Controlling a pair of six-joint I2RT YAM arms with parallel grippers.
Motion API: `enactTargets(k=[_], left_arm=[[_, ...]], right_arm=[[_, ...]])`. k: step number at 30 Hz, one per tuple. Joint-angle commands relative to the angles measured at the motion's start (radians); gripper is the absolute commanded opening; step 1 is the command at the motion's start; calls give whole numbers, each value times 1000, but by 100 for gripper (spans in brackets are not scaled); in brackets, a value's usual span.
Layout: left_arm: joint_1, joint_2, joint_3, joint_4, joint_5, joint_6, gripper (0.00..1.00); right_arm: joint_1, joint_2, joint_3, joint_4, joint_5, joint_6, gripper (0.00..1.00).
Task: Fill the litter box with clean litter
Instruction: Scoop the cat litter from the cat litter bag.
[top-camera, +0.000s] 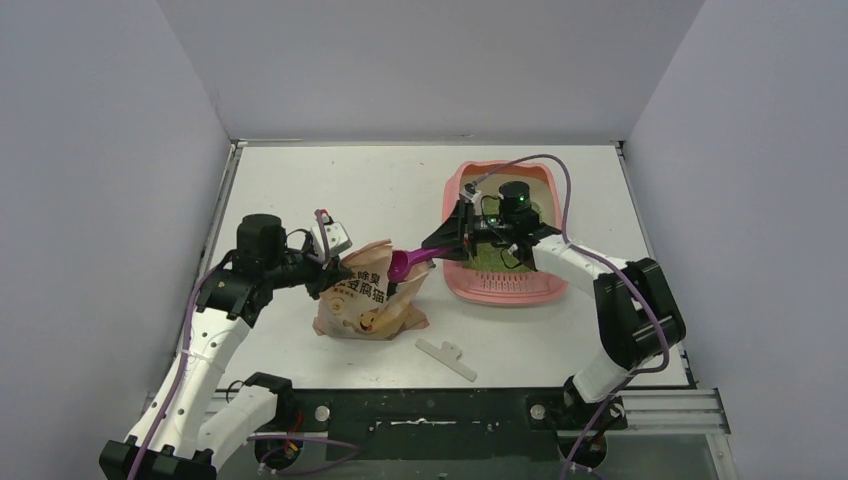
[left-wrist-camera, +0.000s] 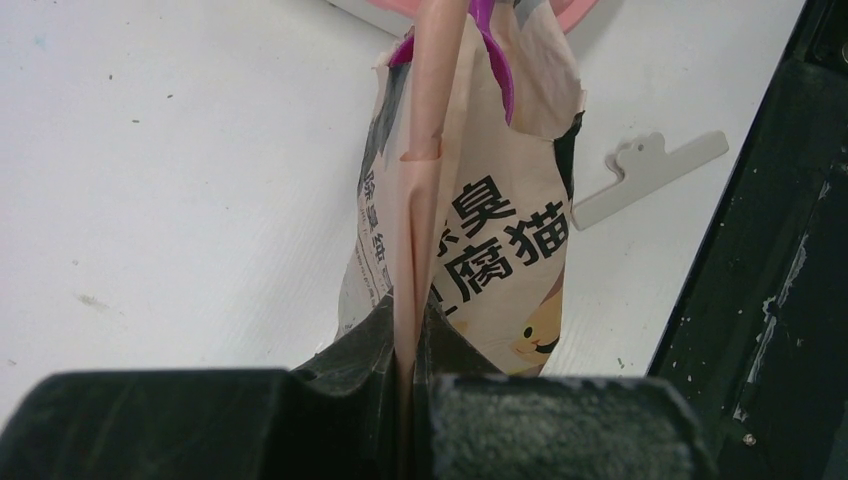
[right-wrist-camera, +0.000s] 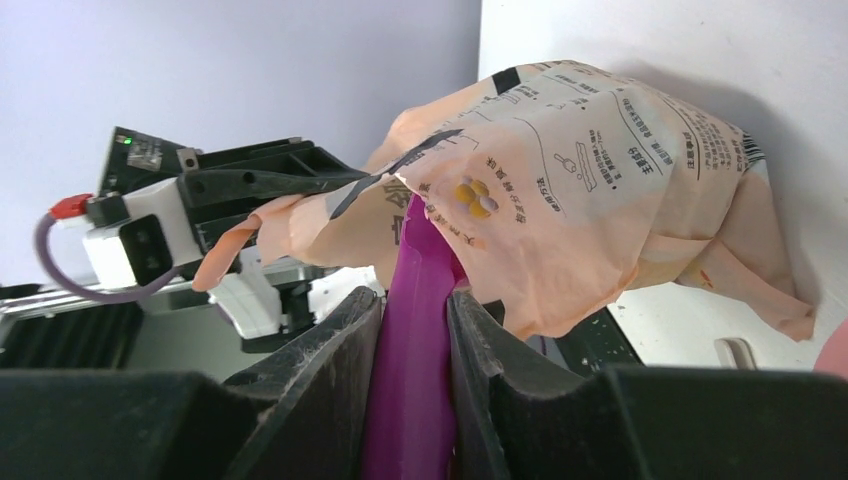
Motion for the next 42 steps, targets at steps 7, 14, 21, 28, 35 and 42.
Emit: enactTargets(k=[7, 14, 21, 28, 35, 42], left_arm=[[-1, -25, 73, 68, 62, -21, 0], [-1, -21, 76, 71, 64, -21, 0], [-2, -23, 82, 69, 68, -21, 0], [-2, -20, 76, 94, 68, -35, 0], [-1, -17, 81, 90, 70, -36, 0], [-2, -28, 84, 76, 64, -35, 0]], right_arm=[[-97, -88, -89, 386, -93, 228, 0], [-127, -117, -135, 387, -116, 230, 0], [-84, -116, -172, 409, -63, 244, 0], [-97, -130, -219, 475, -31, 286, 0], [-70, -127, -243, 555, -32, 329, 0], [-133, -184, -264, 455, -76, 263, 0]])
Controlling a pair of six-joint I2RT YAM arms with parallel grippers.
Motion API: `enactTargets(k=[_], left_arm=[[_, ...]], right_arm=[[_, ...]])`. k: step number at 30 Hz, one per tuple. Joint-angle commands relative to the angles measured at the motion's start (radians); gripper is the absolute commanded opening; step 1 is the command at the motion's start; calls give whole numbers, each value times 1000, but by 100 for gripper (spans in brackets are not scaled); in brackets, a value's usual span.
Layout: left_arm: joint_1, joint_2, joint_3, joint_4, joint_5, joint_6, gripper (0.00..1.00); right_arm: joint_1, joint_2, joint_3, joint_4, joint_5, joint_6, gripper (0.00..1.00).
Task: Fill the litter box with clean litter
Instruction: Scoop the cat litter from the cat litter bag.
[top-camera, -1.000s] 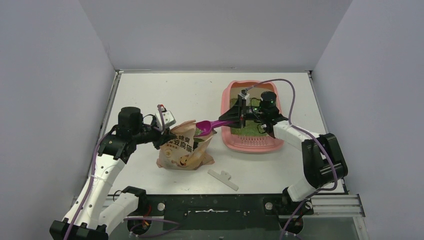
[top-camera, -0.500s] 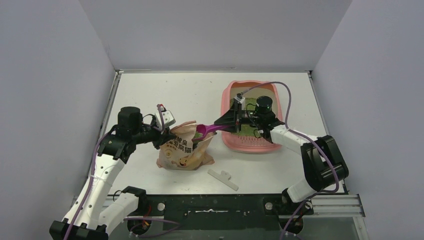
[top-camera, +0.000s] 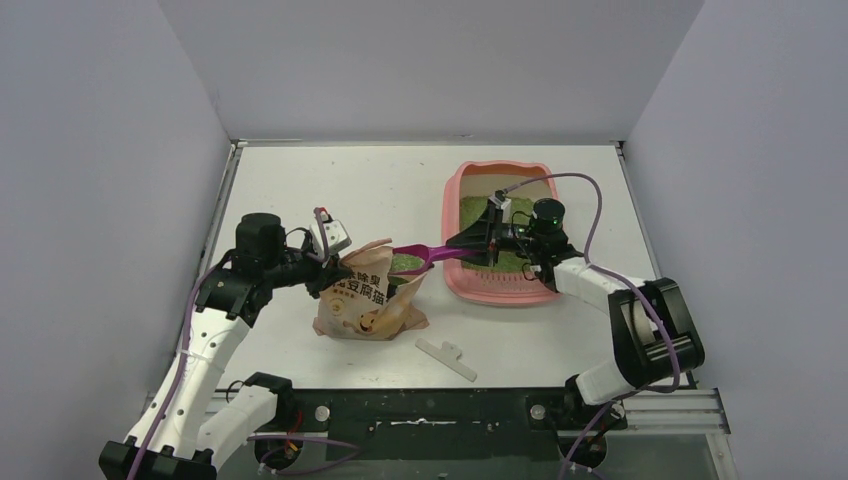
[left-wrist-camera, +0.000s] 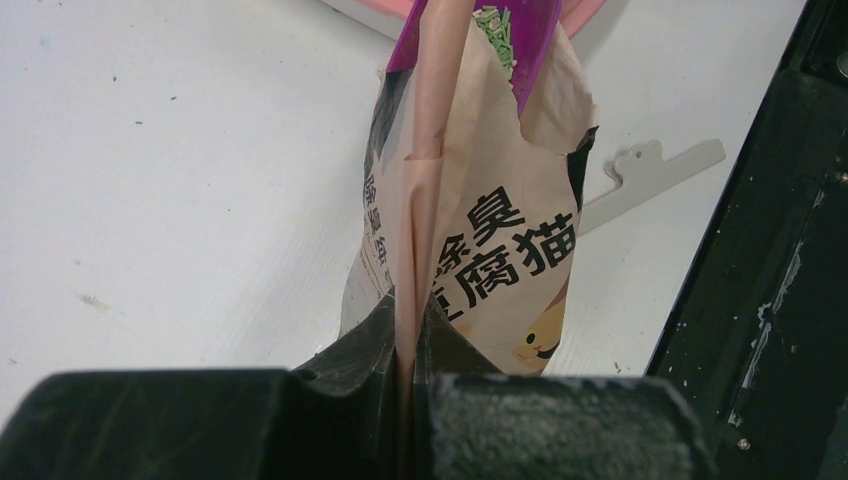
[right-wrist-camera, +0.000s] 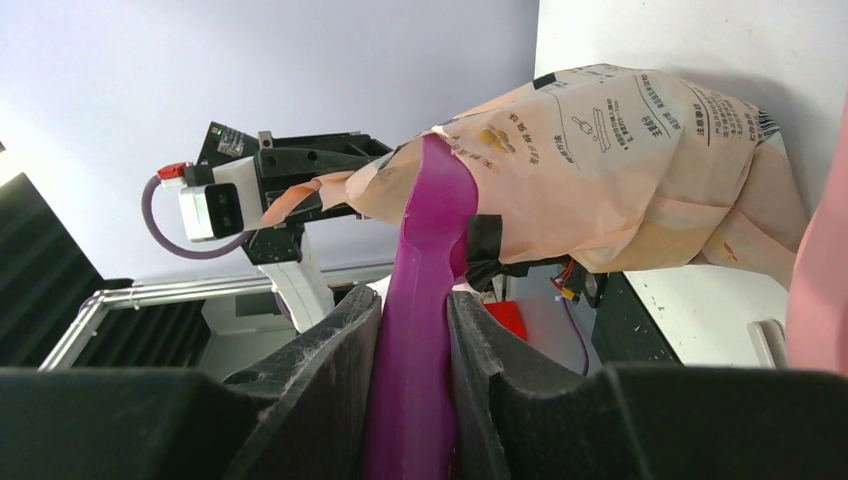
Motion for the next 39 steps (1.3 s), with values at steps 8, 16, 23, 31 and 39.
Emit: enactTargets(k=[8, 16, 23, 31, 39], left_arm=[[-1, -39, 80, 67, 64, -20, 0], [-2, -34, 78, 88, 62, -29, 0], [-3, -33, 76, 96, 67, -38, 0], [-3, -30, 75, 103, 73, -41, 0], [-3, -30, 69, 106, 77, -45, 0]], right_arm=[[-60, -128, 10, -137, -38, -136, 0], [-118, -217, 34, -387, -69, -298, 0], [-198, -258, 43, -448, -99, -326, 0], [-251, -276, 28, -304, -129, -207, 0], [-309, -270, 10, -155, -139, -95, 0]])
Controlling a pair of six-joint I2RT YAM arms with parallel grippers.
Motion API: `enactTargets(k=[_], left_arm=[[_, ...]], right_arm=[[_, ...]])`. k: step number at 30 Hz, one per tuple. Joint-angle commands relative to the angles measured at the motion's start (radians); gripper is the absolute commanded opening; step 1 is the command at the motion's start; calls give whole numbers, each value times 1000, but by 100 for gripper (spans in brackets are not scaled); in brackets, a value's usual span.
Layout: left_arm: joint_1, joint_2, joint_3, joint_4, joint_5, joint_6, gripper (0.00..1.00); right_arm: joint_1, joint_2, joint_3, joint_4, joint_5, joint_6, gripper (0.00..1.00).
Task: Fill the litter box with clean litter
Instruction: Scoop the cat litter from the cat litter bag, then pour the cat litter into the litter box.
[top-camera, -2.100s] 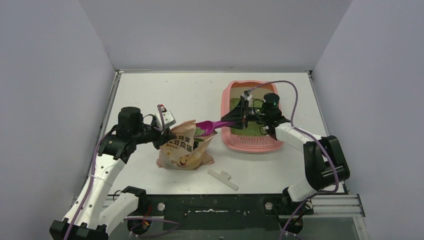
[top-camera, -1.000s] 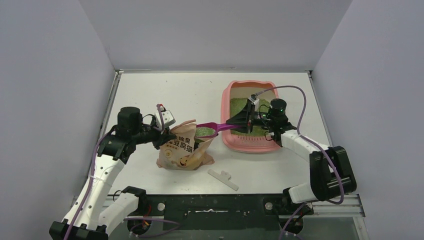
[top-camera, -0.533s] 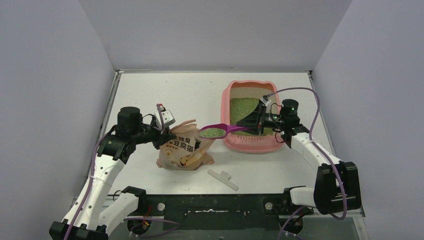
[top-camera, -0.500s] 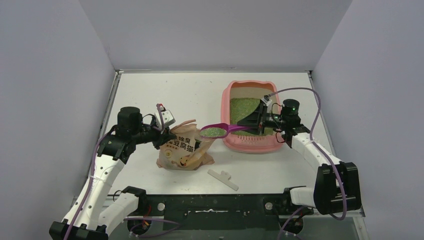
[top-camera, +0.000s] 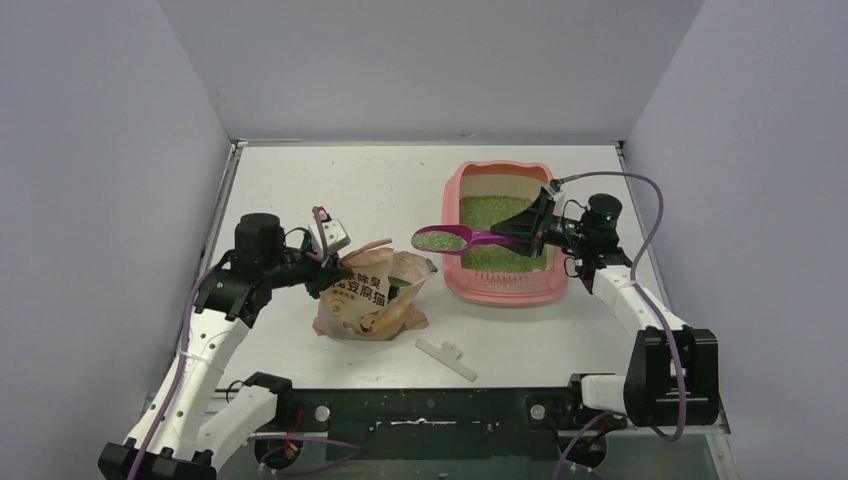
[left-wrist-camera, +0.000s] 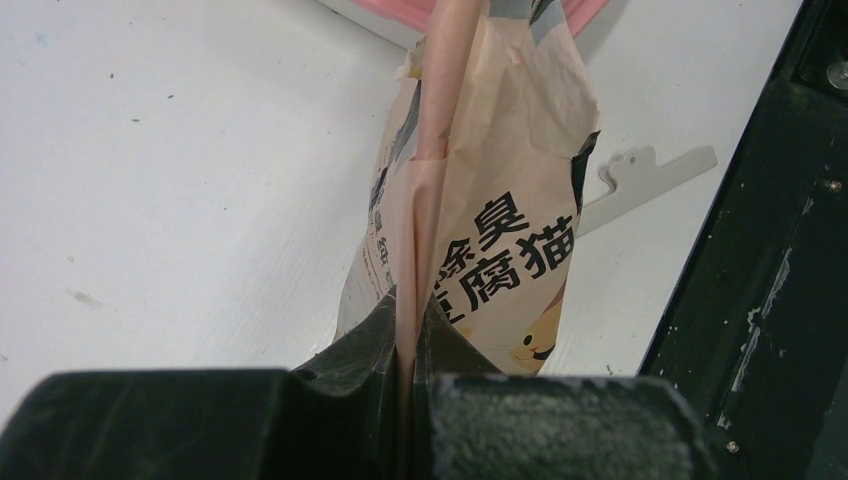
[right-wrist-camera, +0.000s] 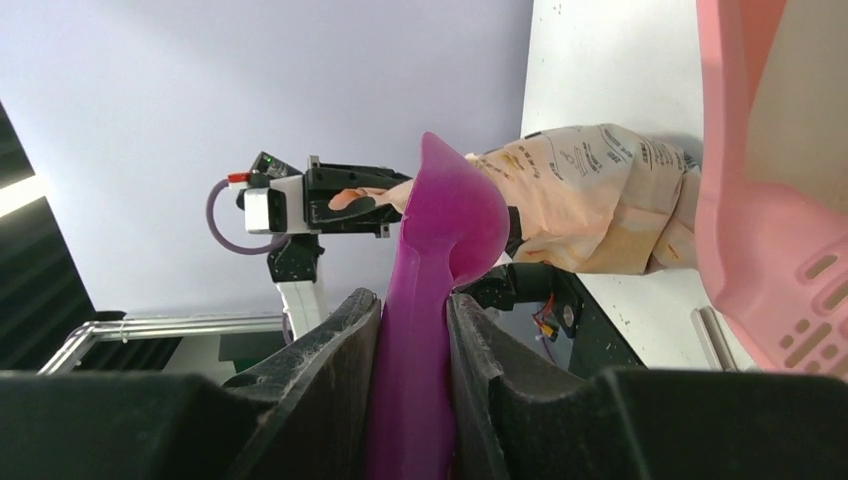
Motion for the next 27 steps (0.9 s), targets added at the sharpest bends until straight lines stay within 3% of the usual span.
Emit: enactTargets(k=[1, 20, 23, 27], left_arm=[[-4, -24, 68, 106, 78, -22, 0], [-3, -53, 8, 140, 94, -19, 0], [-3, -75, -18, 179, 88, -33, 0], [-3, -96, -40, 215, 81, -51, 0]], right_arm=[[-55, -36, 11, 137, -34, 65, 0], [-344, -15, 9, 151, 103, 70, 0], [-361, -27, 2, 113, 160, 45, 0], [-362, -48, 34, -63, 249, -72, 0]])
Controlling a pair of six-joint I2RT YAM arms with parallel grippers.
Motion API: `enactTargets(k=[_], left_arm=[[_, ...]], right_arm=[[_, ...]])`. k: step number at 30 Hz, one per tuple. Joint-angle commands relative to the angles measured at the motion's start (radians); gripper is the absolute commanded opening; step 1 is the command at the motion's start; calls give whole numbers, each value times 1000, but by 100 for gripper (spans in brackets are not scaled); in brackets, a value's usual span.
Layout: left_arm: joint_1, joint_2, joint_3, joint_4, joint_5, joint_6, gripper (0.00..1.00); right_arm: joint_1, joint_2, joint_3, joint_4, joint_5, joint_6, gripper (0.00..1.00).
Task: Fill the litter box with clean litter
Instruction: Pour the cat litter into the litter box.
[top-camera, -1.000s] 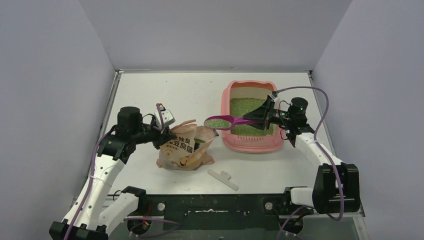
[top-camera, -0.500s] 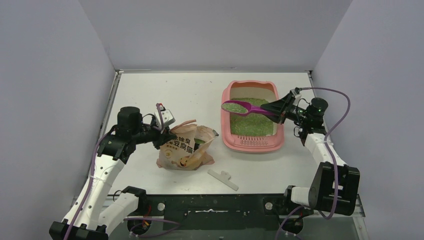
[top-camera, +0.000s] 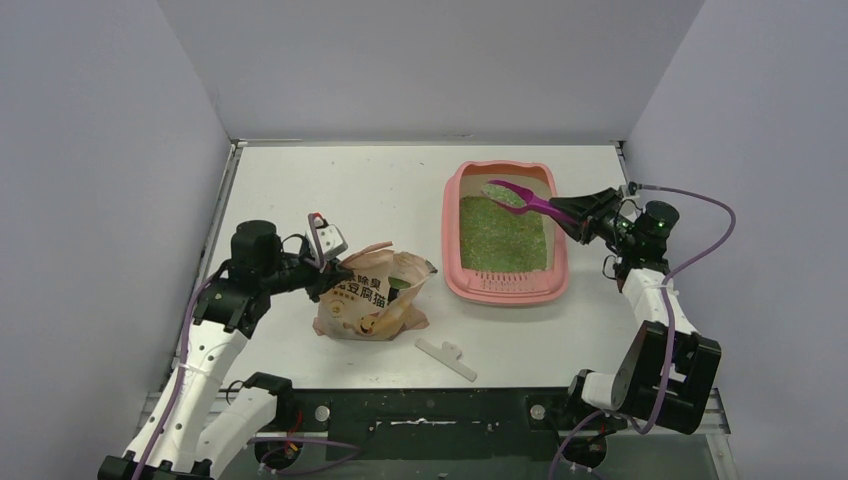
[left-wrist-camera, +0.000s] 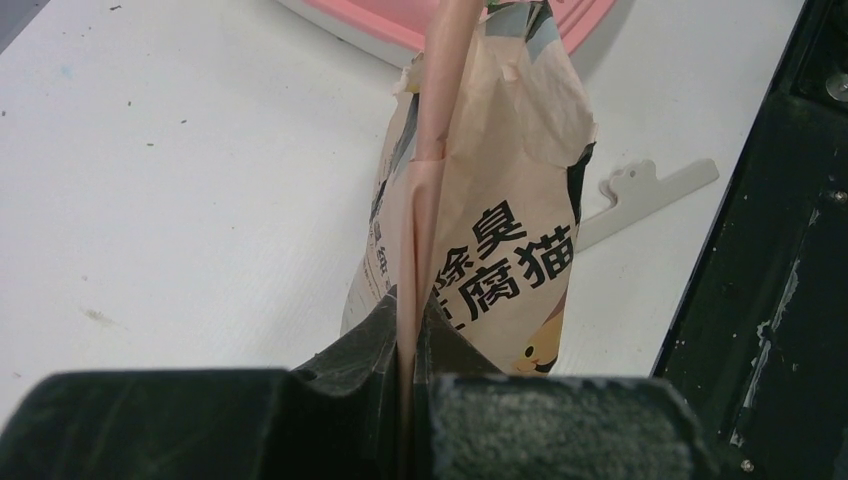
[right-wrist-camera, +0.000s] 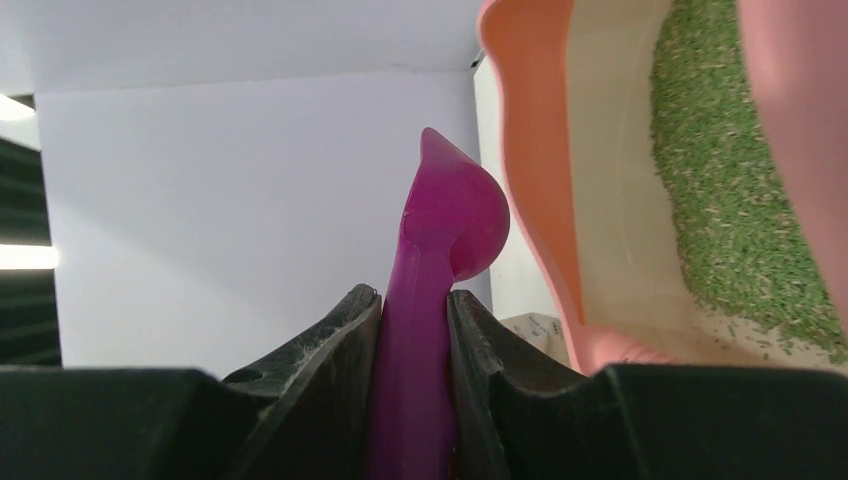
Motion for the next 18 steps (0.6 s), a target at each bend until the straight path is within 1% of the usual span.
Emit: enactTargets(k=[1, 3, 5, 10, 14, 18], left_arm=[[-3, -45, 9, 160, 65, -37, 0], [-3, -48, 9, 160, 65, -39, 0], [-3, -49, 10, 157, 68, -41, 0], [-3, -60, 10, 157, 70, -53, 0], [-3, -67, 16, 152, 65, -59, 0], [-2, -72, 21, 137, 62, -62, 0]], right_arm=[[-7, -56, 51, -158, 126, -143, 0], [-5, -64, 78, -265, 180, -214, 0], [-4, -63, 96, -323, 219, -256, 0], [40, -13, 141, -354, 270, -292, 0], [105, 35, 218, -452, 350, -366, 0], [146, 78, 287, -472, 404, -397, 0]])
